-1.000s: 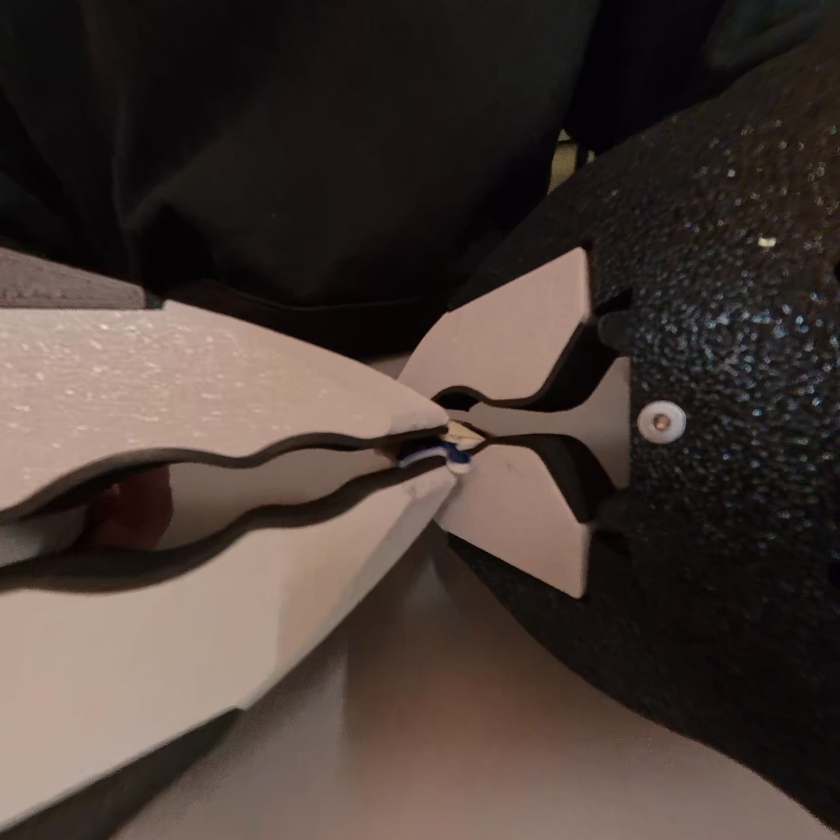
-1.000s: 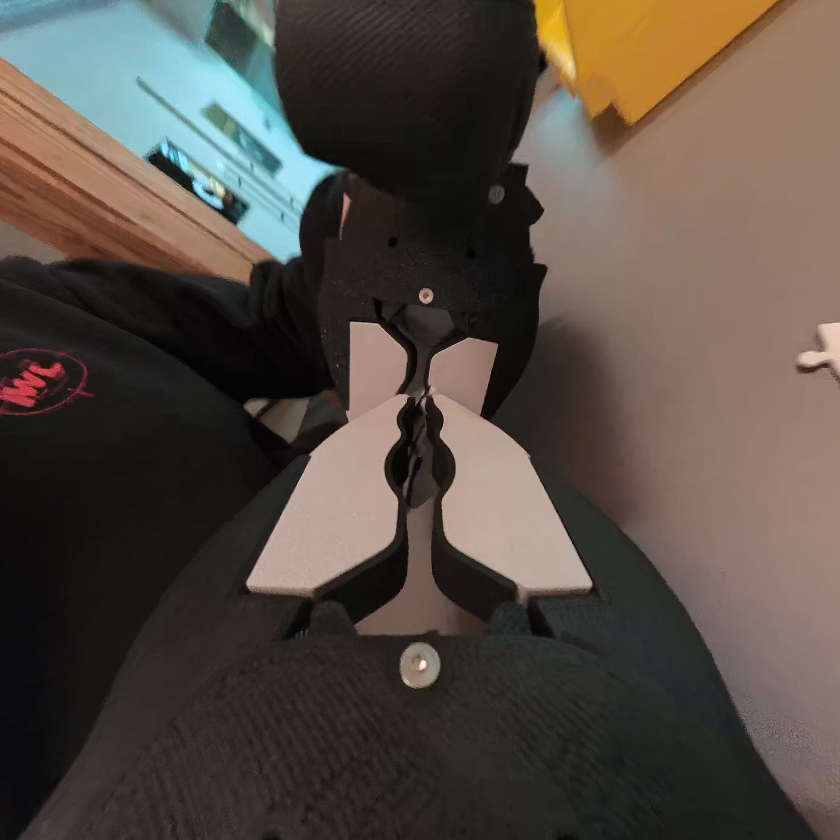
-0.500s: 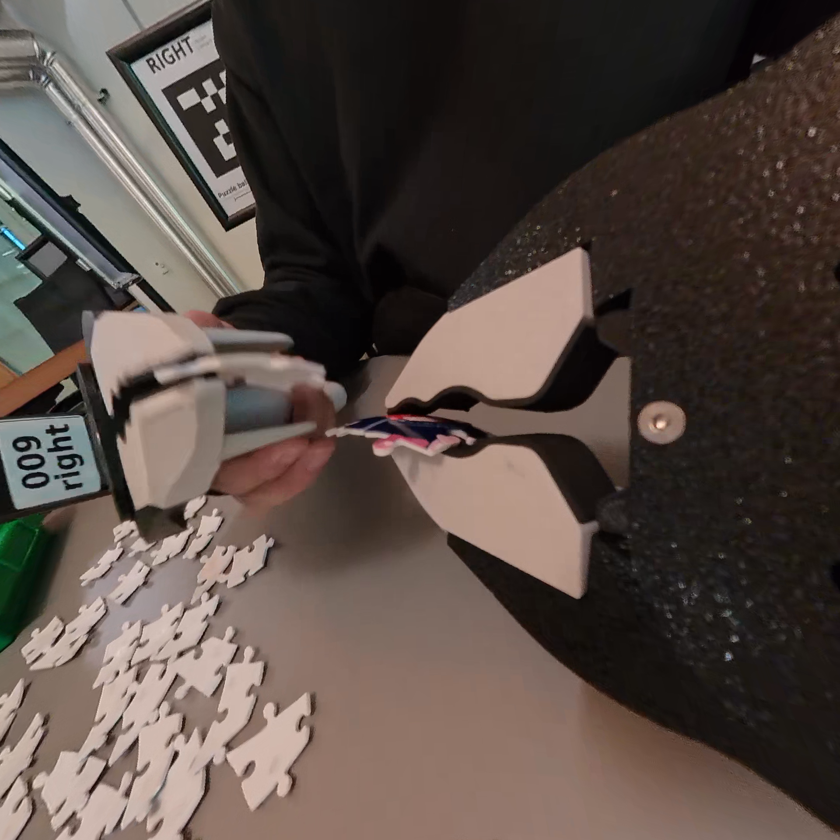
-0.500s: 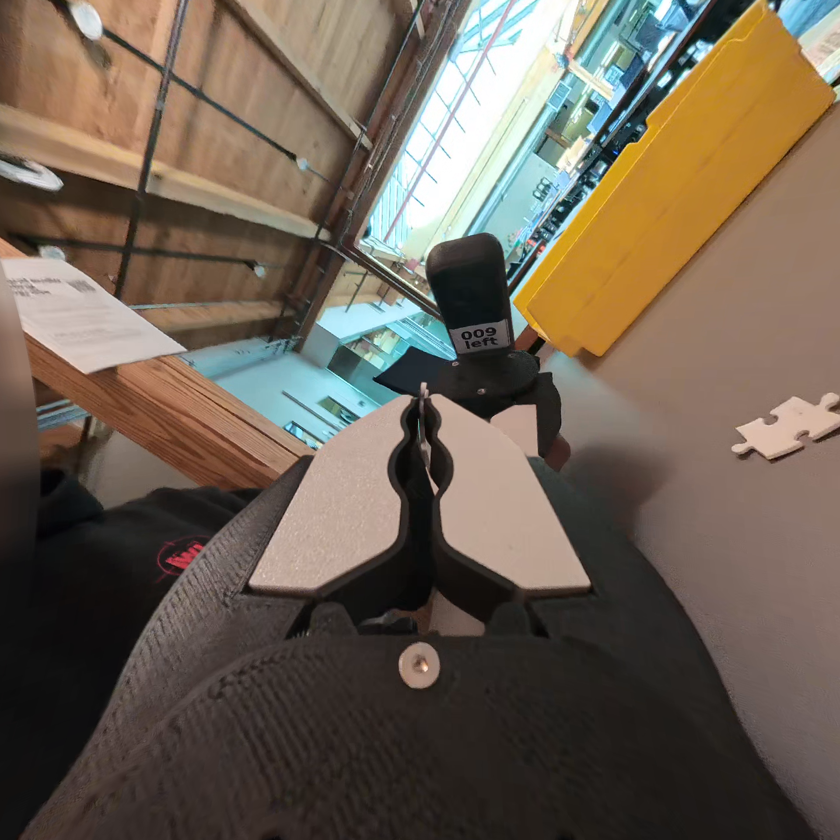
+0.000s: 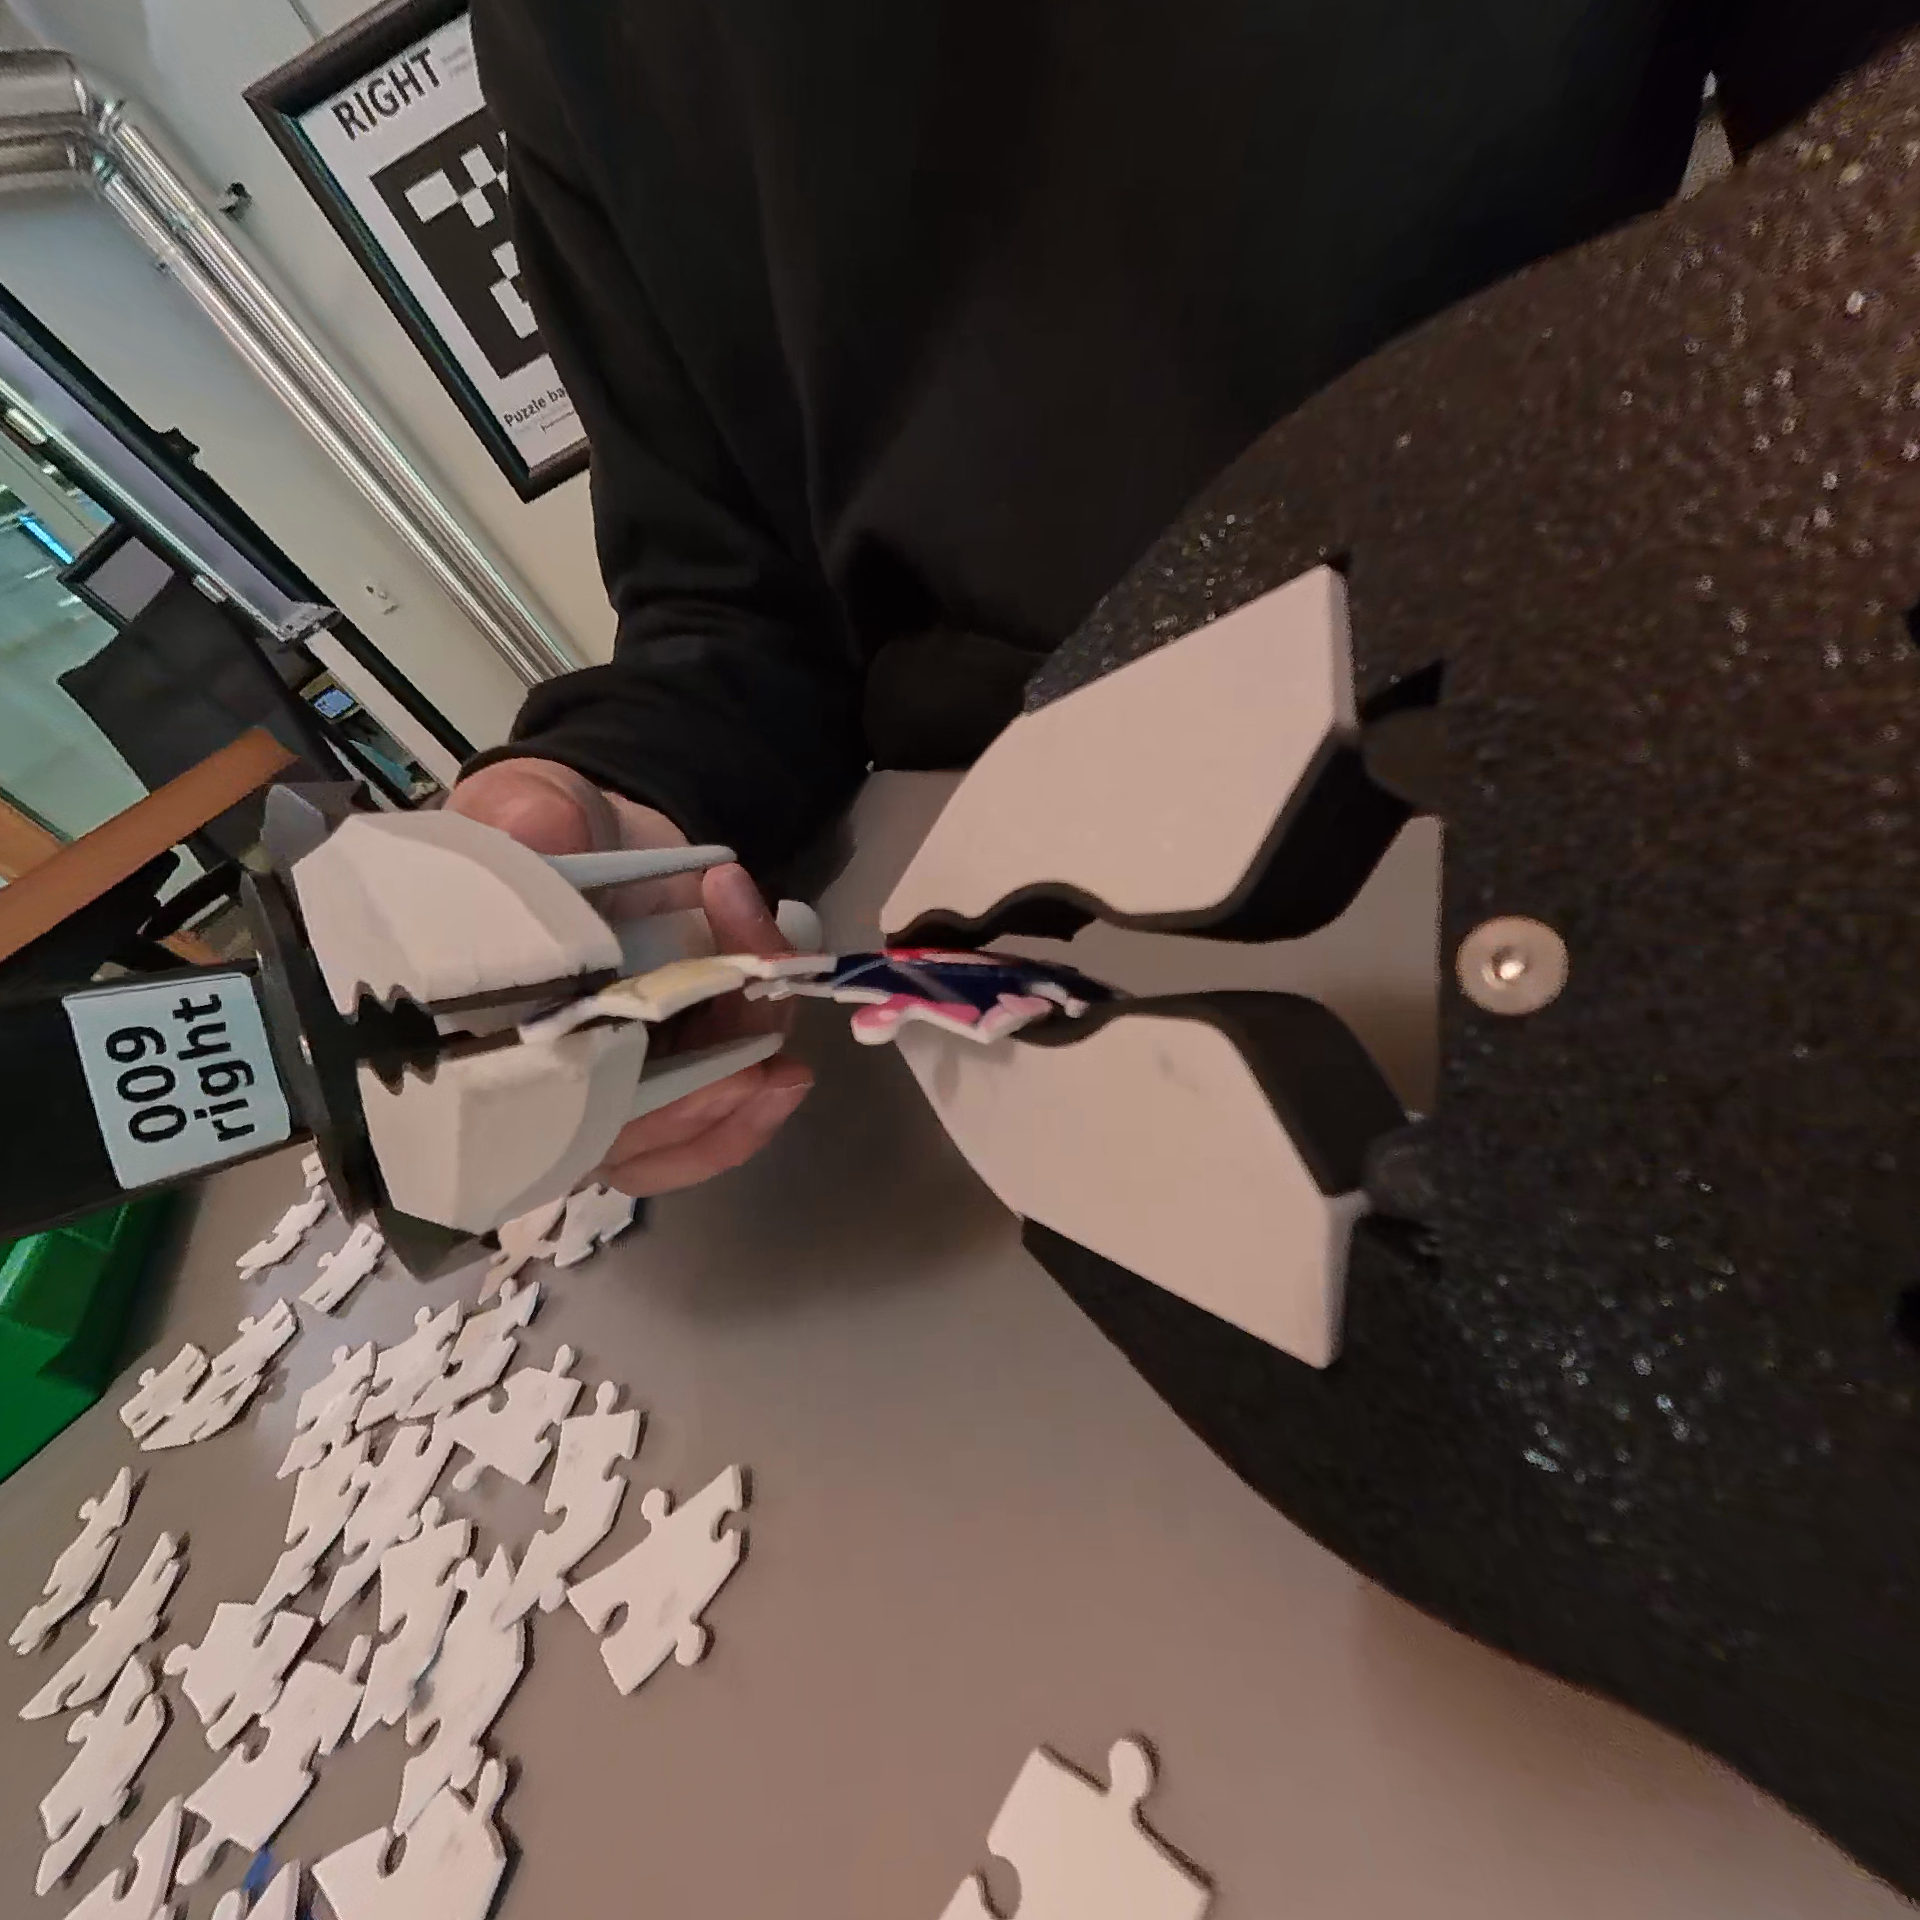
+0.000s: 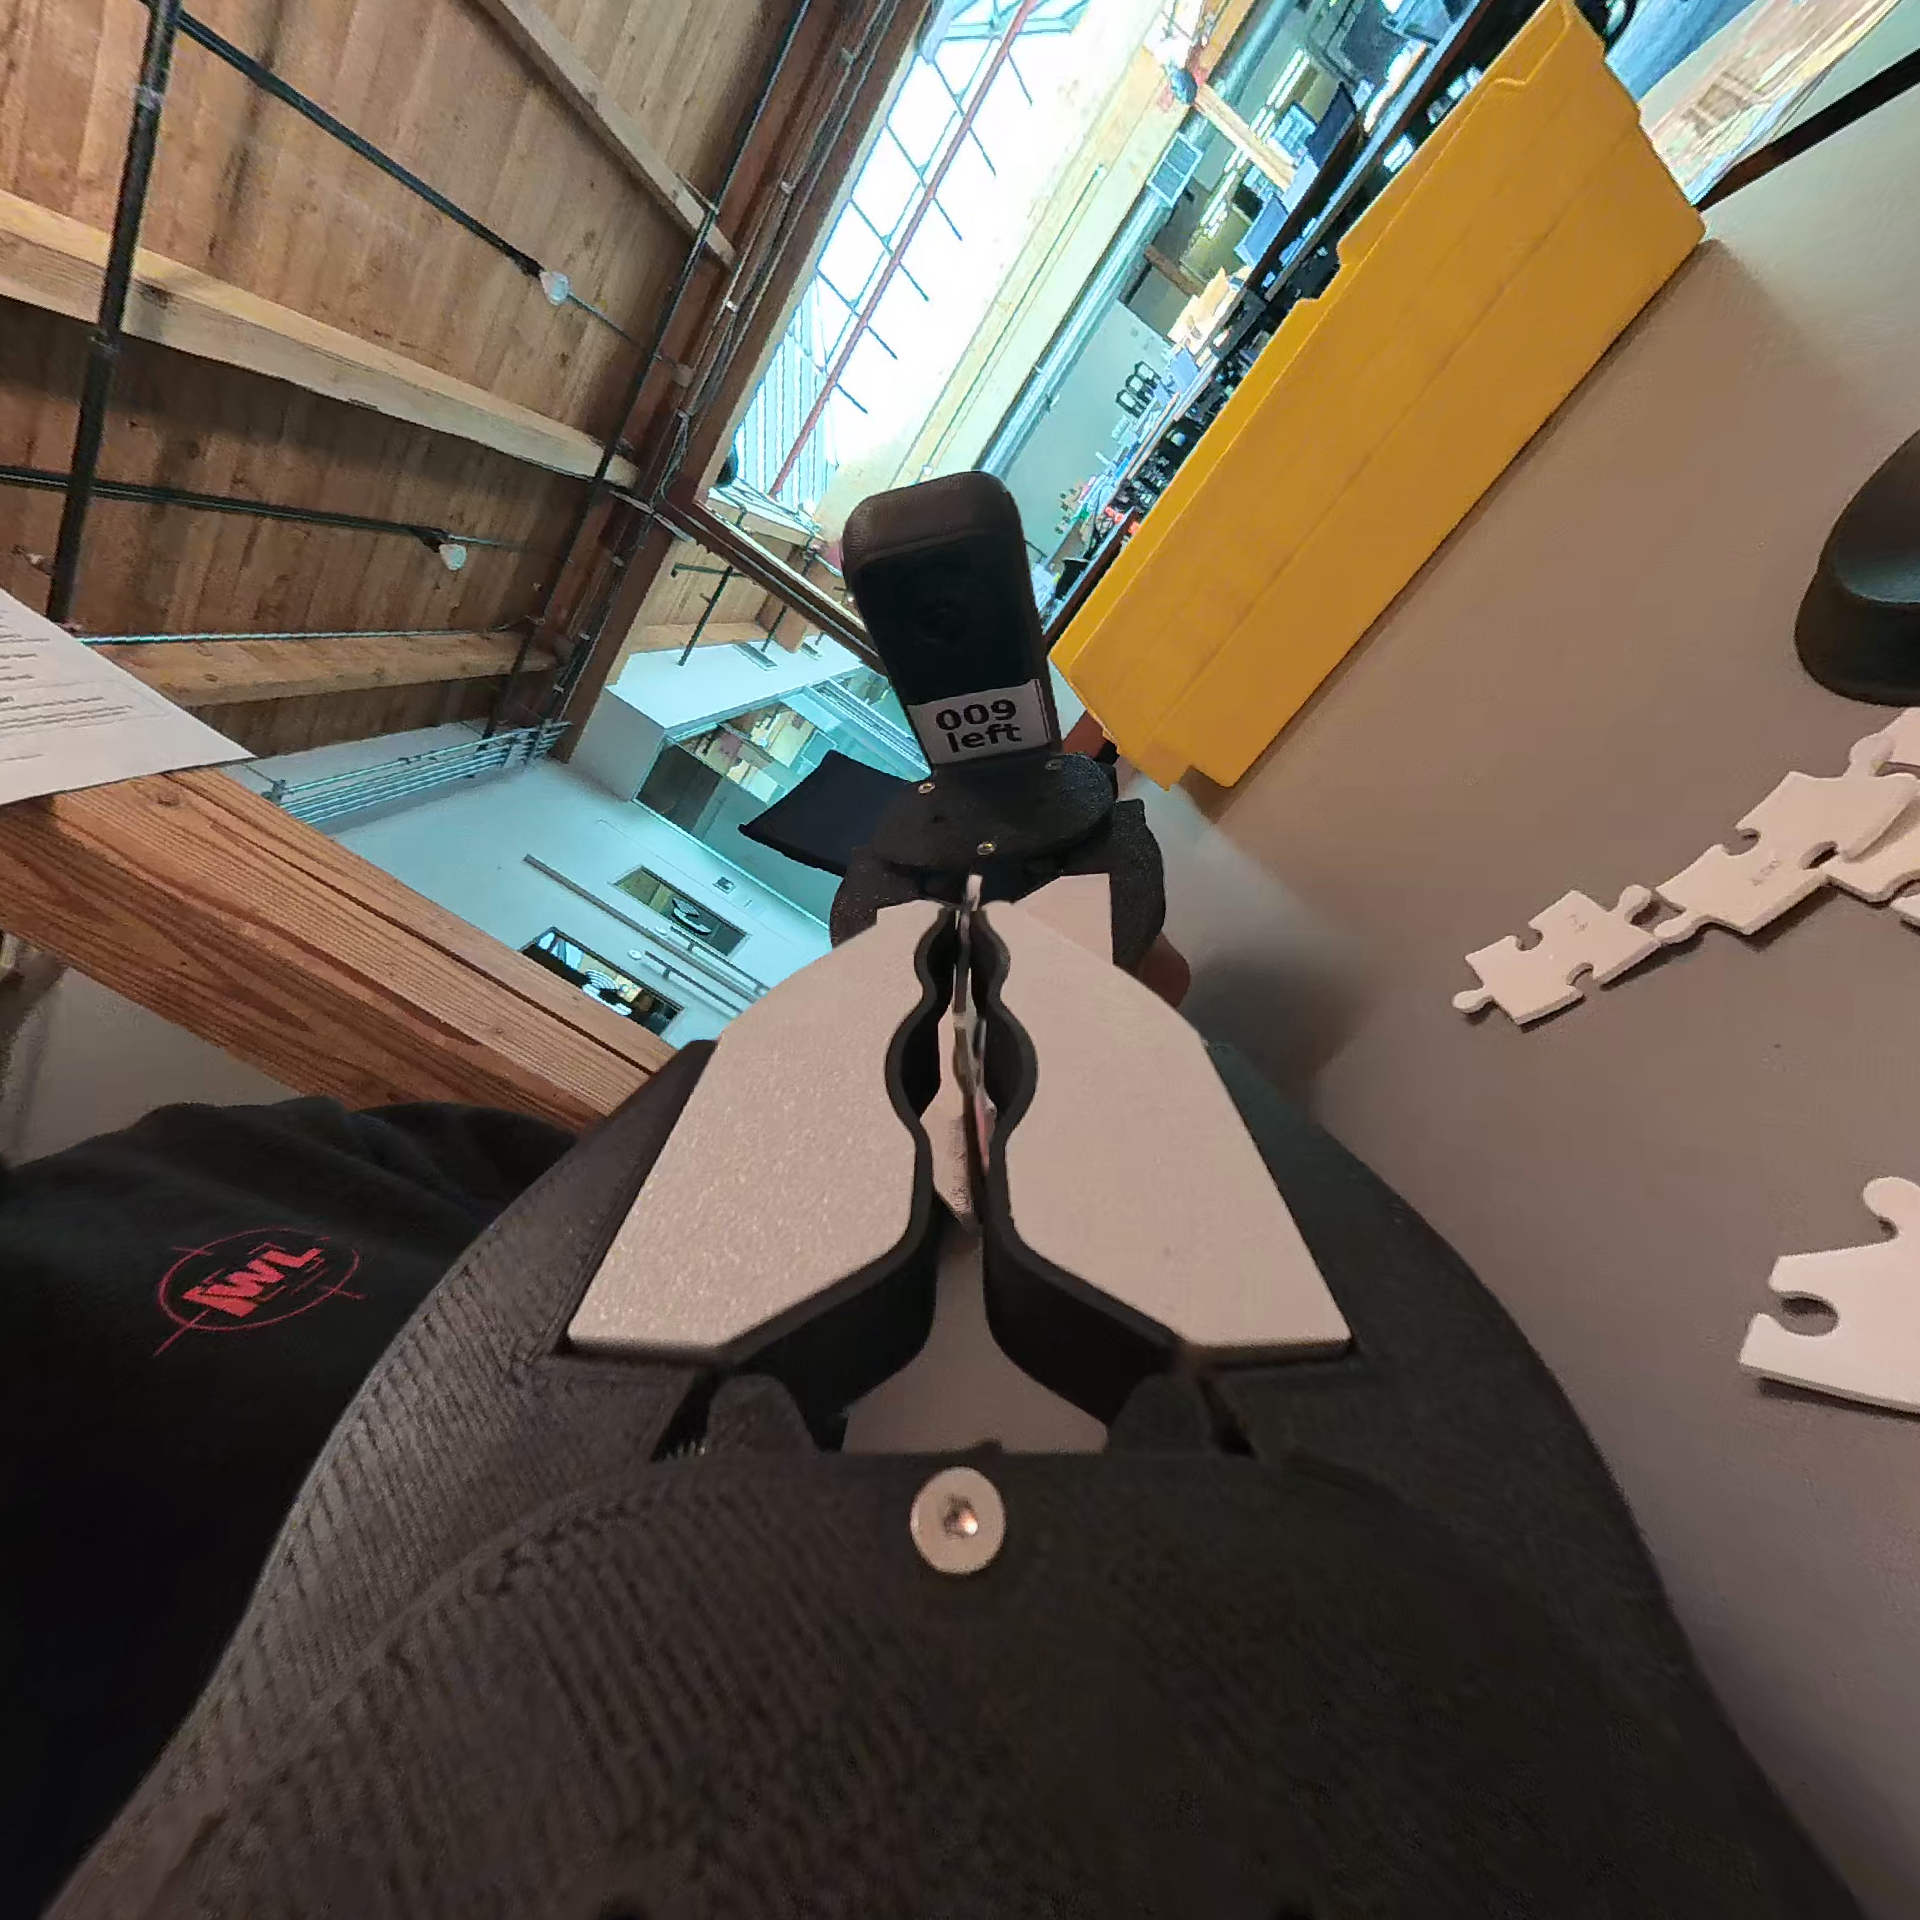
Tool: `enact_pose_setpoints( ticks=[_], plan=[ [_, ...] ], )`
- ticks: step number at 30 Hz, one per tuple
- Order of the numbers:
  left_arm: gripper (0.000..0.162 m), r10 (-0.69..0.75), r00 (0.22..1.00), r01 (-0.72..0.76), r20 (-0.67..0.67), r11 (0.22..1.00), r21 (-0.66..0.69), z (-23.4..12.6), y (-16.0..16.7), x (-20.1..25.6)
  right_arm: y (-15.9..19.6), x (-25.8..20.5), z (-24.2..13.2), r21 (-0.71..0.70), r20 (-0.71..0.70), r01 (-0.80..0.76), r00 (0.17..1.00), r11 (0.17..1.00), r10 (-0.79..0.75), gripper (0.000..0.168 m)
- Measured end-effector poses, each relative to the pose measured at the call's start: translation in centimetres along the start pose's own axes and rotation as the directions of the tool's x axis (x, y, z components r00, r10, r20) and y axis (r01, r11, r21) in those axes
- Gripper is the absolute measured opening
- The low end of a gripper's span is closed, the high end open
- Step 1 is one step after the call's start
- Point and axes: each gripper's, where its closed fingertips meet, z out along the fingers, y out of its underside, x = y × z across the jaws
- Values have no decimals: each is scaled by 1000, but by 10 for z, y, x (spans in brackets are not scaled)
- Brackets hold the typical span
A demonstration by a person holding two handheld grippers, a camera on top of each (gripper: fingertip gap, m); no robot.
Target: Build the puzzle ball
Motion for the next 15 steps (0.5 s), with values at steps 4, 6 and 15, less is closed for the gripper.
enact_pose_setpoints(
  ticks=[4,6,15],
  plan=[
    [3,-1,1000,1,-2,1000,5,0,0,-3,0,4,0,8,-9,14,1000,1000,-14,3],
    [3,1,1000,-1,1,1000,12,0,0,-5,-1,6,-1,12,-19,29,999,999,-29,3],
    [3,42,999,-42,-6,999,4,1,3,-5,3,10,-1,-20,-32,47,998,999,-47,3]
  ],
)
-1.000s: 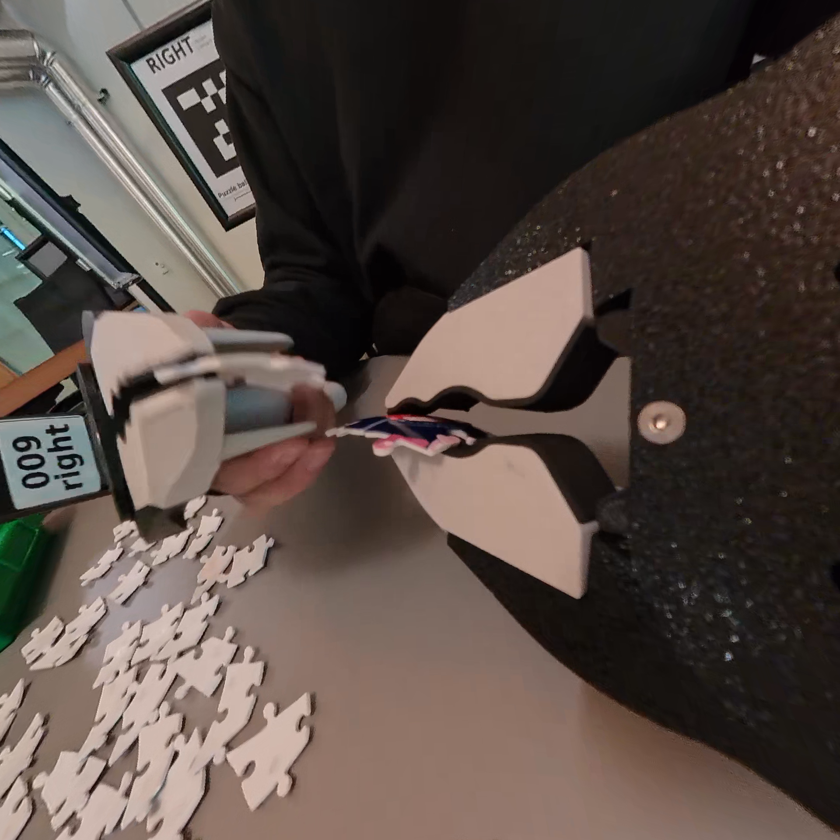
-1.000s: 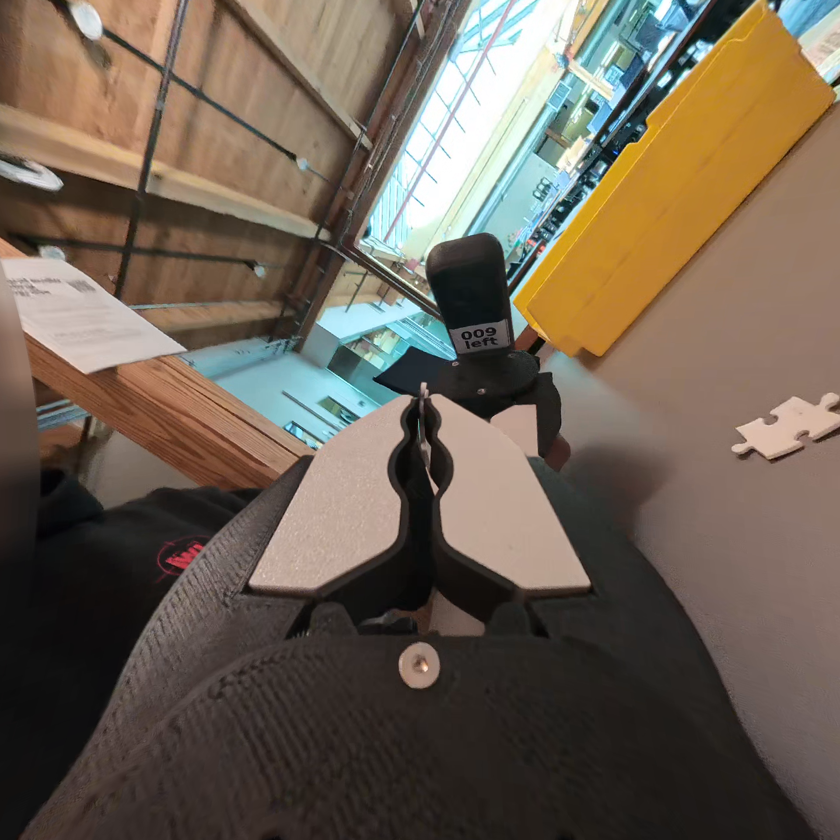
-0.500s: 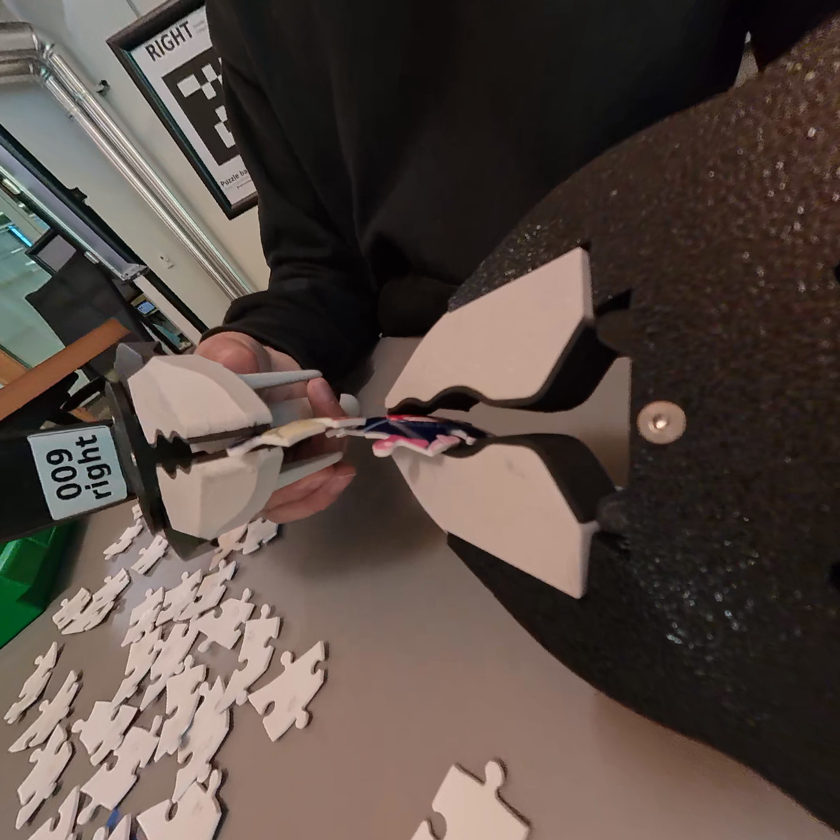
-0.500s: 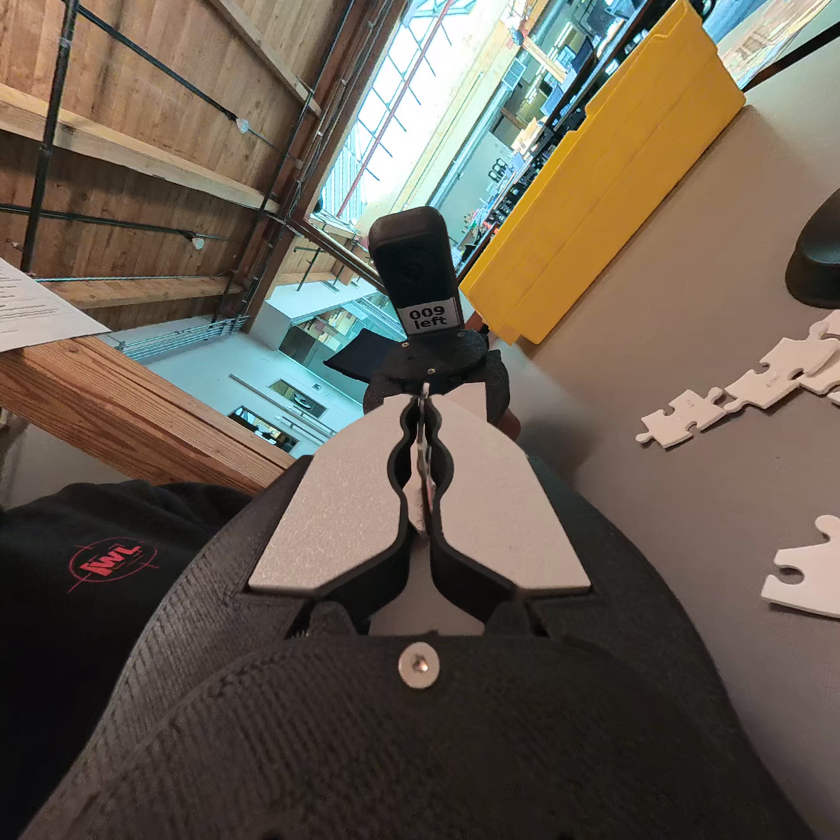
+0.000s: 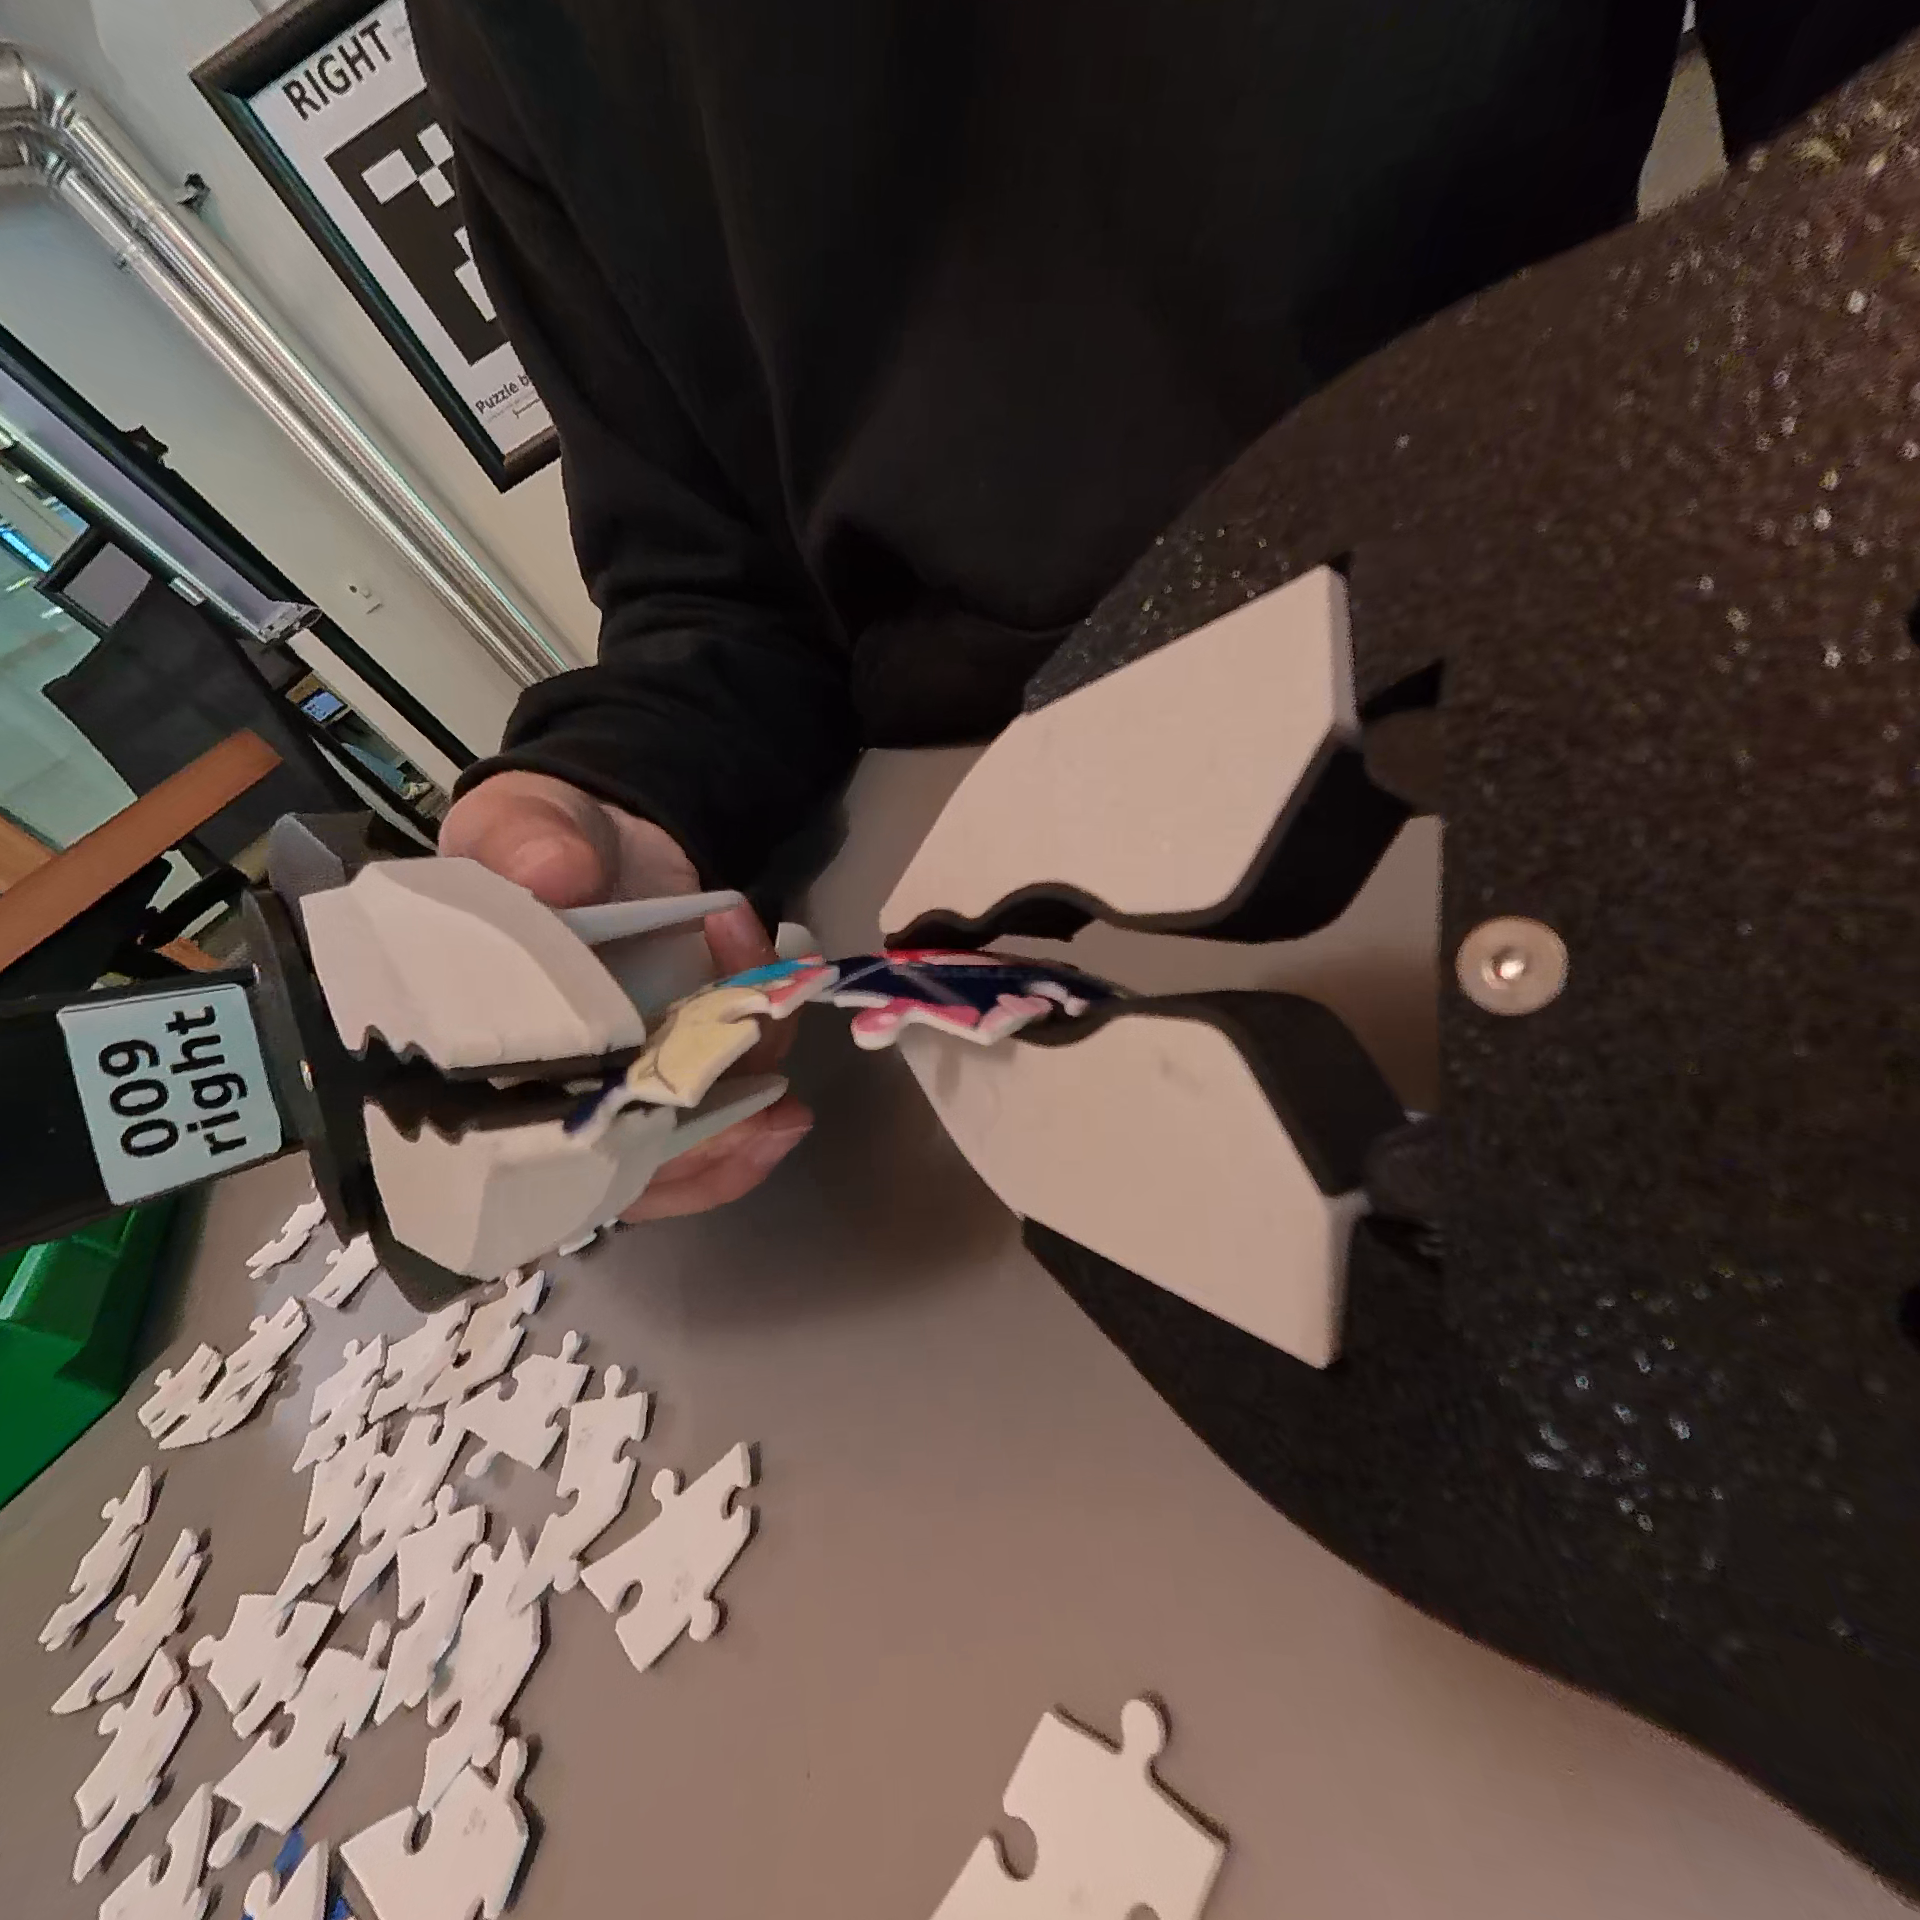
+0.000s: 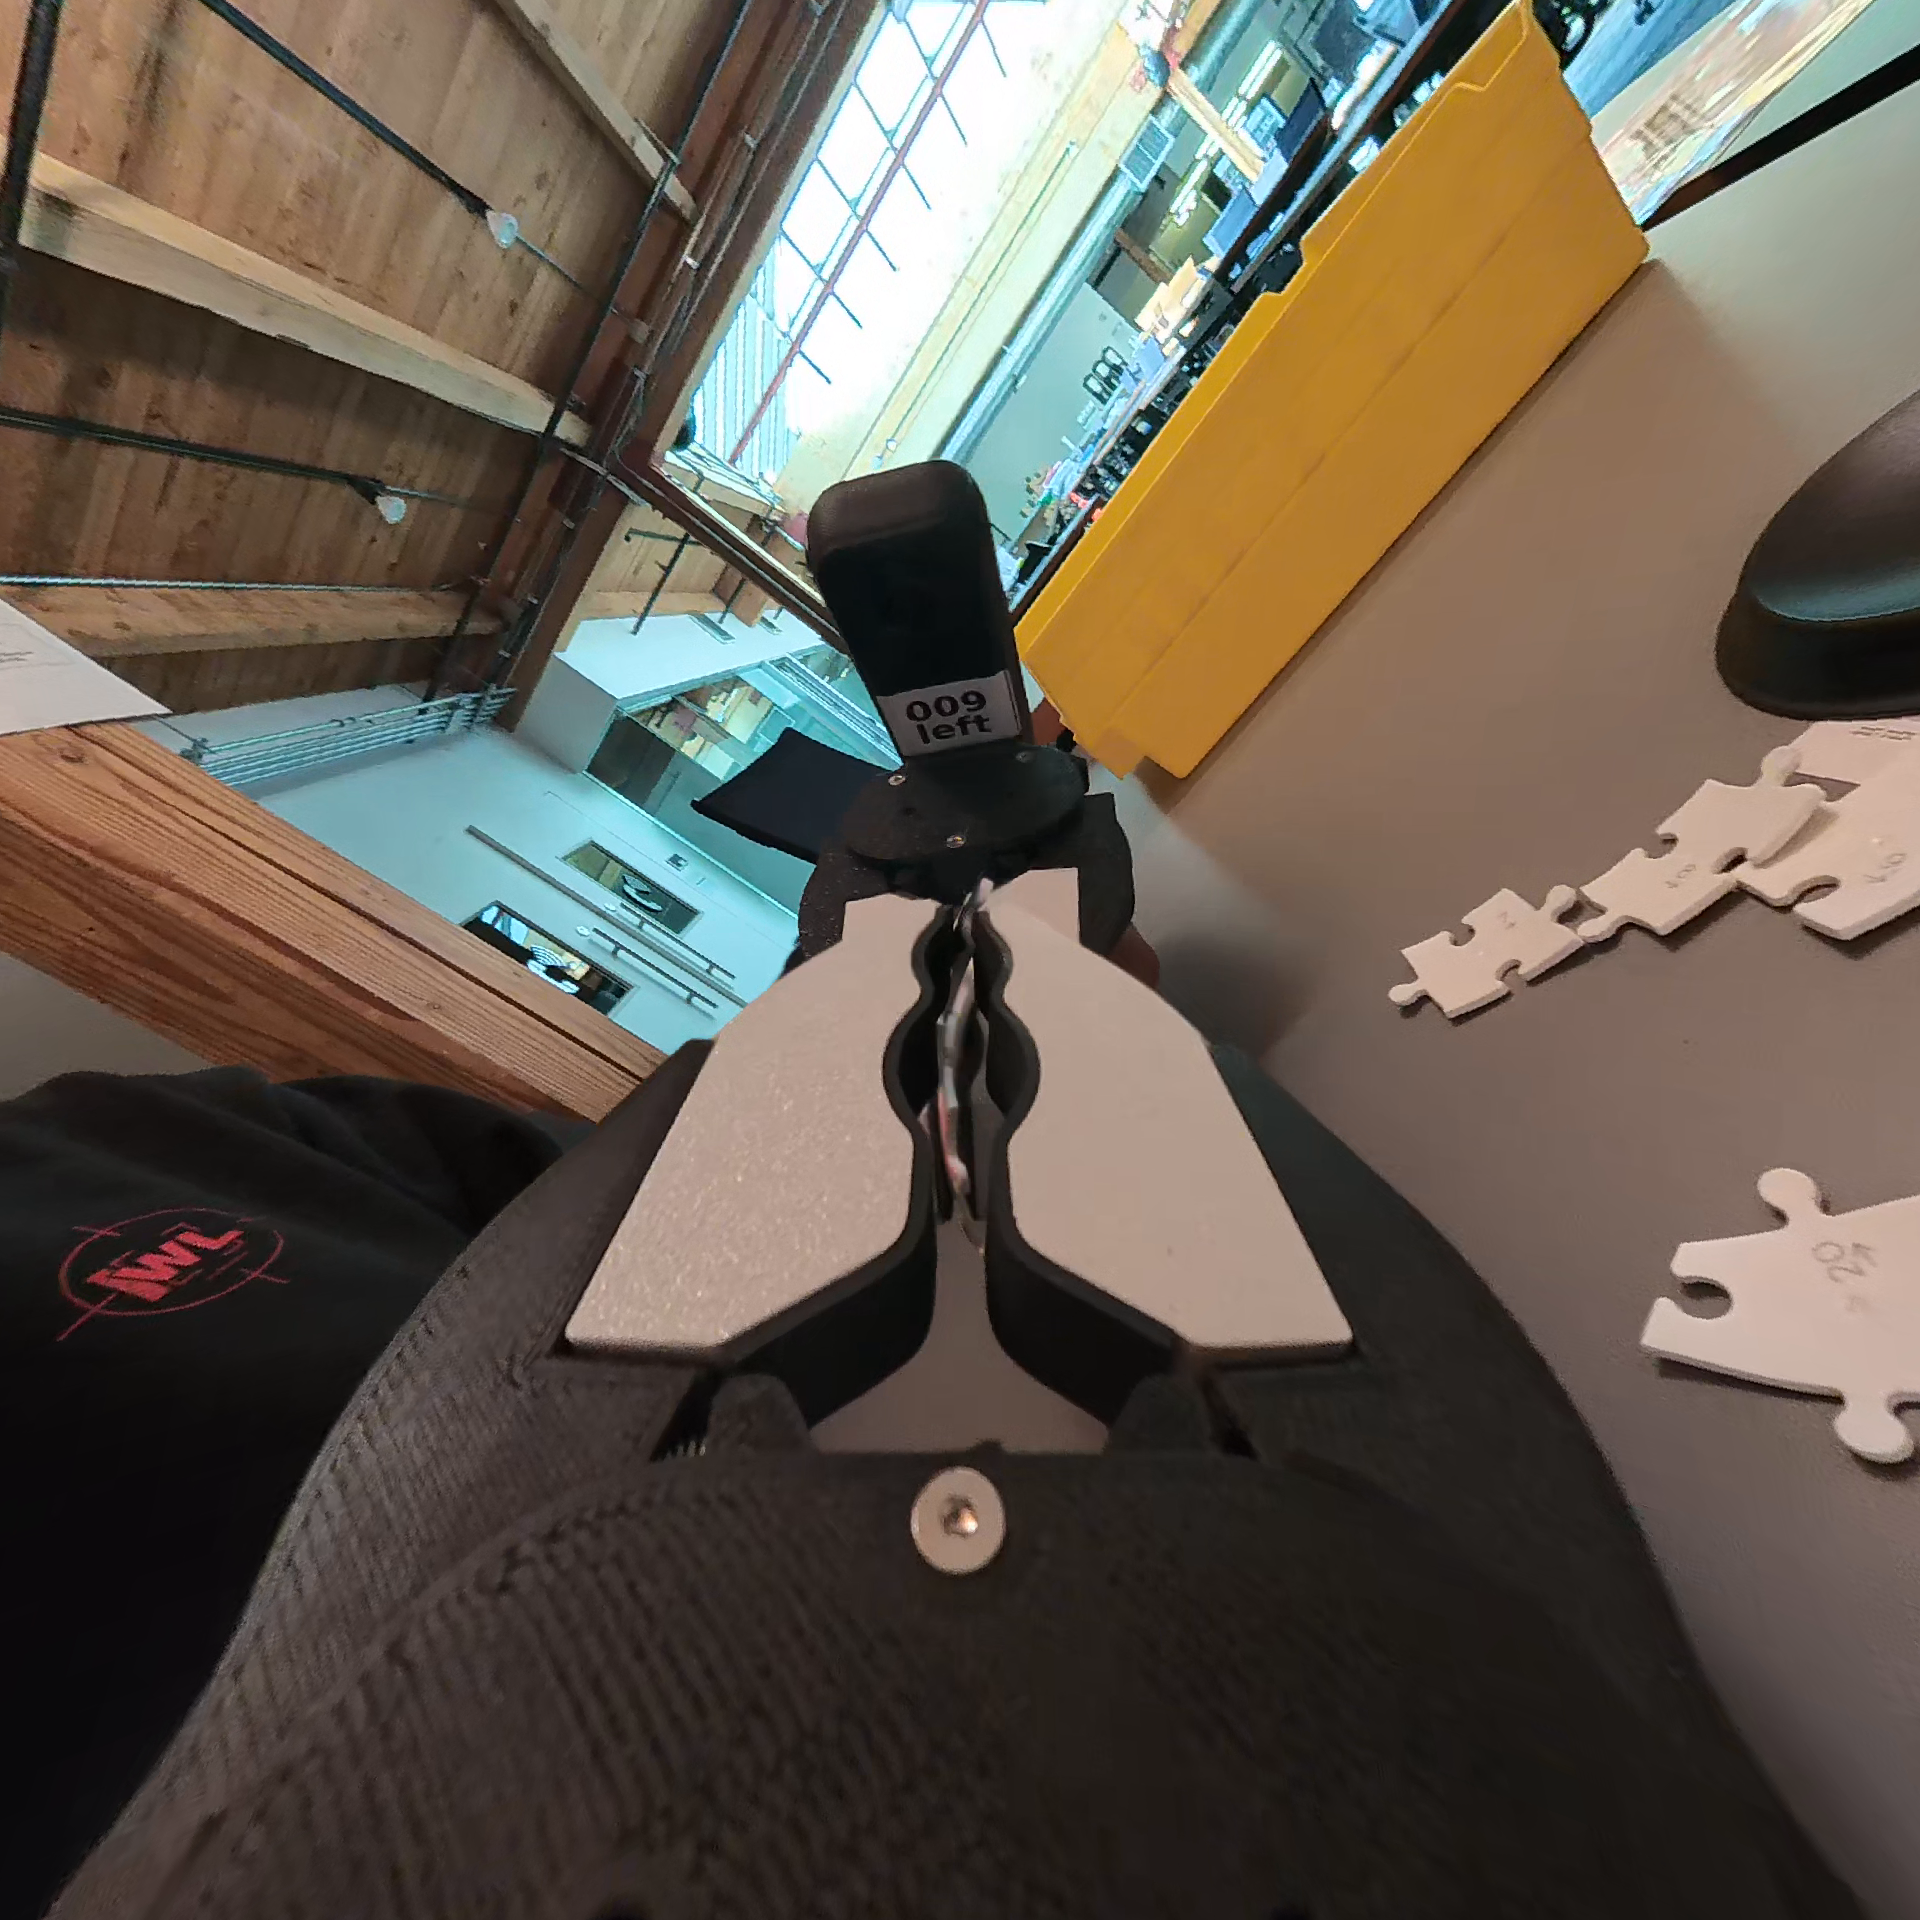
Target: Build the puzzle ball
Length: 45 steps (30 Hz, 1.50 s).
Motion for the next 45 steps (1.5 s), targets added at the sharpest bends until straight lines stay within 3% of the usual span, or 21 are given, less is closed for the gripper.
enact_pose_setpoints(
  ticks=[30,45],
  plan=[
    [3,-52,993,54,-109,998,15,1,5,2,6,9,-2,44,23,-58,998,997,57,4],
    [3,-44,993,45,-109,999,9,2,7,4,6,-7,0,34,110,-45,993,998,41,2]
  ],
)
